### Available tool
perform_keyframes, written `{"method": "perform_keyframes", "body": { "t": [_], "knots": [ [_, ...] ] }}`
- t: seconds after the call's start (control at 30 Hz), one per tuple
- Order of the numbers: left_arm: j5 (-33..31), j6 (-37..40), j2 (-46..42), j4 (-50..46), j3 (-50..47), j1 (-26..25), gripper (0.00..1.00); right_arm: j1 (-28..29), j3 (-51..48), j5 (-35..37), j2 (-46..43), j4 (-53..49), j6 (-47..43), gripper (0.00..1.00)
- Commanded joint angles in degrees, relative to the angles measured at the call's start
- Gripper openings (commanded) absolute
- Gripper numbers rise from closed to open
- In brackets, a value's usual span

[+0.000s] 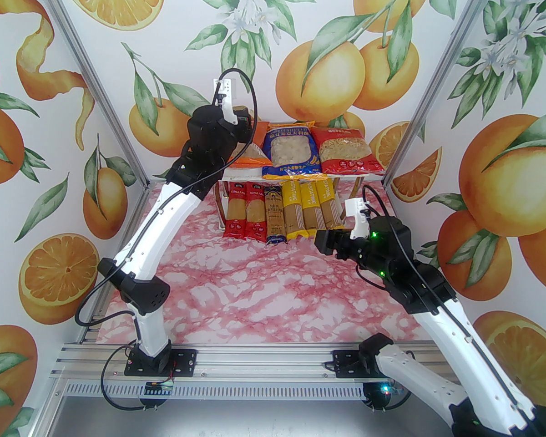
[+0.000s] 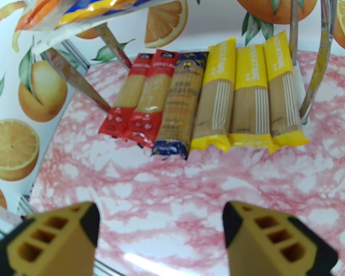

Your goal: Place and organize the pasta boxes and bags onto the shelf

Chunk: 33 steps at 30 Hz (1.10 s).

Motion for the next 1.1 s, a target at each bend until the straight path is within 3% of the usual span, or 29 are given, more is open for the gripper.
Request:
{"method": "perform_keyframes", "body": {
  "t": [0.0, 0.37, 0.63, 0.8, 1.07],
  "knots": [
    [0.4, 5.2, 3.6, 5.3, 0.4, 0.5, 0.0, -0.3, 1.2, 0.6, -0.8, -1.1, 0.9, 0.75],
    [0.4, 6.5, 10.1, 1.3, 4.1, 2.2, 0.0, -0.2, 0.9, 1.6, -0.8, -1.5, 1.1, 0.75],
    [-0.4, 1.5, 7.0, 0.5, -4.9, 2.0, 0.0, -0.3, 0.0, 1.6, -1.1, -1.5, 1.8, 0.75],
    [-3.6, -1.4, 3.9, 0.4, -12.3, 2.0, 0.17, -0.3, -0.7, 1.6, -1.5, -1.3, 2.5, 0.75],
    [-0.1, -0.4, 1.2, 6.1, -21.3, 2.1, 0.32, -0.2, -0.7, 1.0, -1.5, -0.9, 3.7, 0.75]
  ]
}}
